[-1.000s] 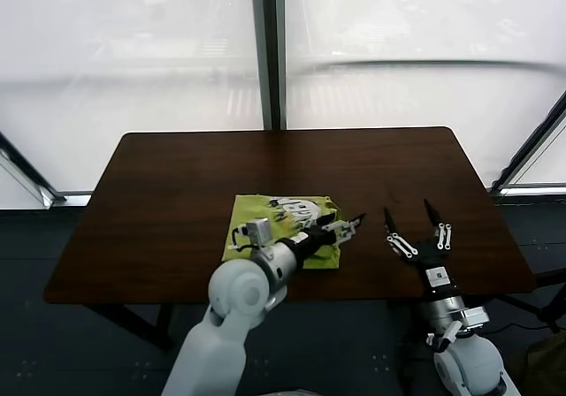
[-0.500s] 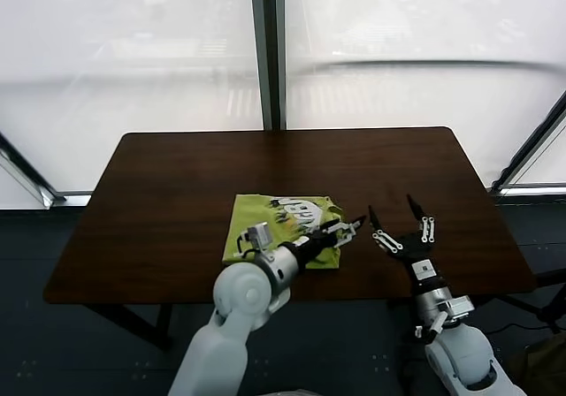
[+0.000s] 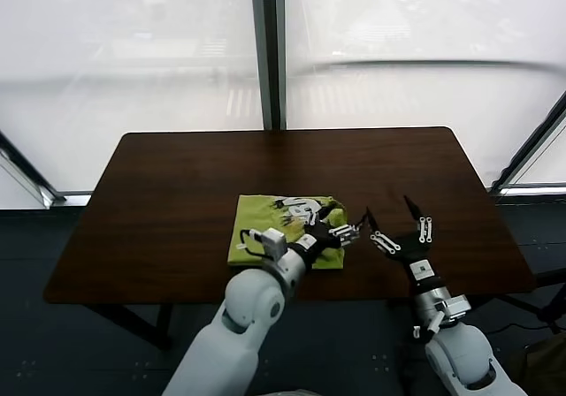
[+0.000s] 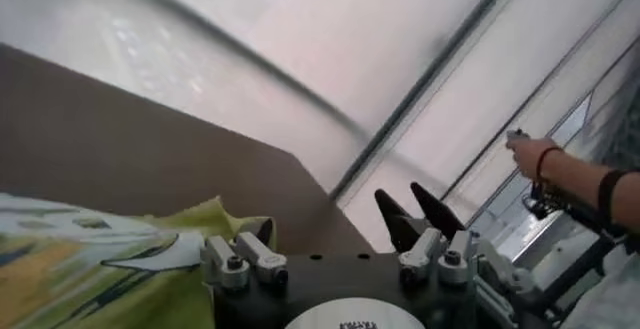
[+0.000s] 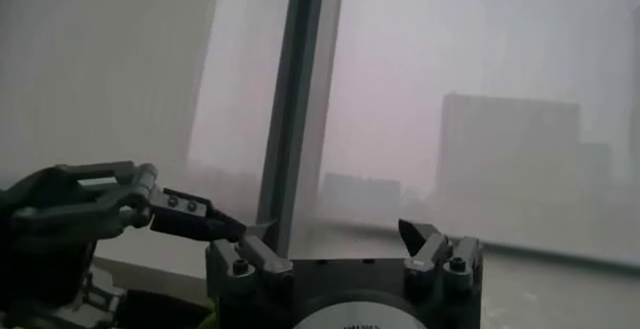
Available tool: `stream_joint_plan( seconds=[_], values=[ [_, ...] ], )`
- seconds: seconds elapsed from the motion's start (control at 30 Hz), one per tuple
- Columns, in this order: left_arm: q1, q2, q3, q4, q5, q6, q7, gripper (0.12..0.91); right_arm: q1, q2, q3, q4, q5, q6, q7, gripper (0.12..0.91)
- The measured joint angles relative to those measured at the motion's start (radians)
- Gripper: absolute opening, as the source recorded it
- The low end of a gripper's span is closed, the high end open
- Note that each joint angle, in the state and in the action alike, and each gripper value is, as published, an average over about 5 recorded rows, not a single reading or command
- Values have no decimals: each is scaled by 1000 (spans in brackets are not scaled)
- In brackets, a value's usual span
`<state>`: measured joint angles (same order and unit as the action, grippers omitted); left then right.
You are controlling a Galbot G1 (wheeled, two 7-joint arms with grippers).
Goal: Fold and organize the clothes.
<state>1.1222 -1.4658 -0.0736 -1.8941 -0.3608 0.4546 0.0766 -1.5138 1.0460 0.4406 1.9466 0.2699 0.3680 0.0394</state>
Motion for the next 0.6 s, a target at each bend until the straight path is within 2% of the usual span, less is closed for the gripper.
stream_joint_plan(
  seconds=[0.17, 0.27, 0.33, 0.43, 0.6],
  values=[
    [-33, 51, -63, -14, -1, -4, -8, 907, -24, -31, 19, 0, 69, 13, -9, 907],
    [-56, 98, -122, -28, -32, -2, -23, 907, -48, -61, 30, 13, 152, -15, 13, 907],
    [-64, 134, -167, -39, -57, 0, -29, 907, -64, -83, 28, 29, 224, -76, 47, 907],
    [-61, 189, -232, -59, -77, -1, -31, 907, -72, -114, 10, 64, 340, -227, 94, 907],
    [-33, 252, -319, -96, -88, -1, -31, 907, -31, -137, -47, 112, 491, -451, 130, 907]
  ],
)
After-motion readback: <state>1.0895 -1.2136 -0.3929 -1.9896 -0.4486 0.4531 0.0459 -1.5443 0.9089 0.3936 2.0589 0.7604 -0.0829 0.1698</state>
